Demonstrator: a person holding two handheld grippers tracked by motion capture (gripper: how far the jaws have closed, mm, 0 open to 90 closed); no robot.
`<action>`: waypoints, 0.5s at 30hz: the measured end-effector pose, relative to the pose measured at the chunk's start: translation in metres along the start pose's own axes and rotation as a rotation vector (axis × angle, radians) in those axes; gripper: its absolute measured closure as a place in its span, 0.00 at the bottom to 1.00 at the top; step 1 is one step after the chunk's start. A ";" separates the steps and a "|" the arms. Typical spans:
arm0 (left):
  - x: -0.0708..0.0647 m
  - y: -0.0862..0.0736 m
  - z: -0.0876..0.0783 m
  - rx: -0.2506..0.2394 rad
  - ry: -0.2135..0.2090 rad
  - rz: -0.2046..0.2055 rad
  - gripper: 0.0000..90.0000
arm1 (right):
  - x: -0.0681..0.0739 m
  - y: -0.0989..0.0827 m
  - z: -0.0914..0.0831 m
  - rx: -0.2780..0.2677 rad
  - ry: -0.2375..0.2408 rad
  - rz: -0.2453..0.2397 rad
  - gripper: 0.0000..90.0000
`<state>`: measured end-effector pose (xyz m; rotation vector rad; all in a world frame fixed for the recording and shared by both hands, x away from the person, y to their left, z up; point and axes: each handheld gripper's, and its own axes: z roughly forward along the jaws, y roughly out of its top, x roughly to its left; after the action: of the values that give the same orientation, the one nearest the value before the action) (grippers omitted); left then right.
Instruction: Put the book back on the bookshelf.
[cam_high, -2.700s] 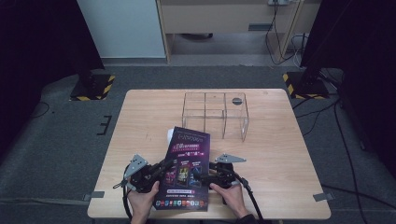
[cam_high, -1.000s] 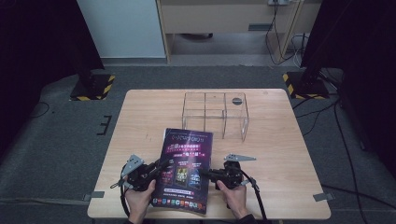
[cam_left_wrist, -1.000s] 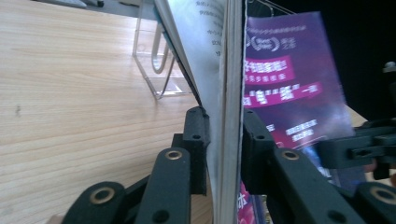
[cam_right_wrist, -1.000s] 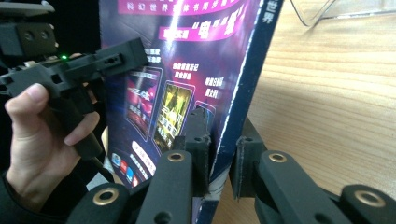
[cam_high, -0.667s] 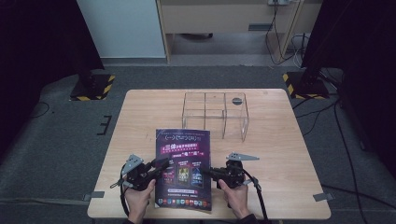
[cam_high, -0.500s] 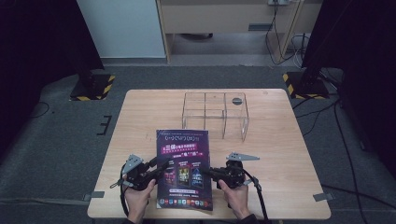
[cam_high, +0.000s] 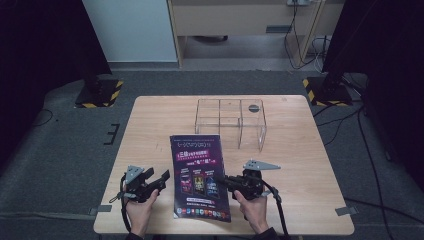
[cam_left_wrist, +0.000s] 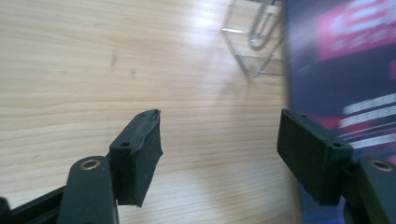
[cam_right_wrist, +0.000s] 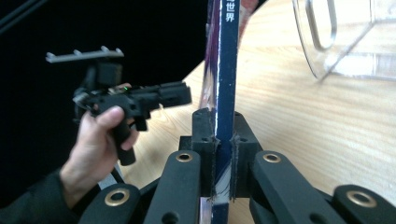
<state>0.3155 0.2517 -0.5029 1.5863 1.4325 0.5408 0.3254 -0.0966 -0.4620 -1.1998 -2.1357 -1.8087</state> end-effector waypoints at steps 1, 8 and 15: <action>0.001 -0.001 0.001 0.009 0.012 0.005 0.33 | 0.002 0.002 -0.001 -0.004 0.000 -0.007 0.94; 0.004 -0.007 0.012 0.082 0.071 0.059 0.31 | 0.013 0.019 -0.008 -0.040 -0.003 -0.048 0.94; 0.004 -0.011 0.020 0.128 0.108 0.095 0.30 | 0.022 0.035 -0.017 -0.072 -0.015 -0.084 0.94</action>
<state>0.3261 0.2480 -0.5230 1.7563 1.5035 0.6086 0.3249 -0.1006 -0.4175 -1.1589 -2.1786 -1.9323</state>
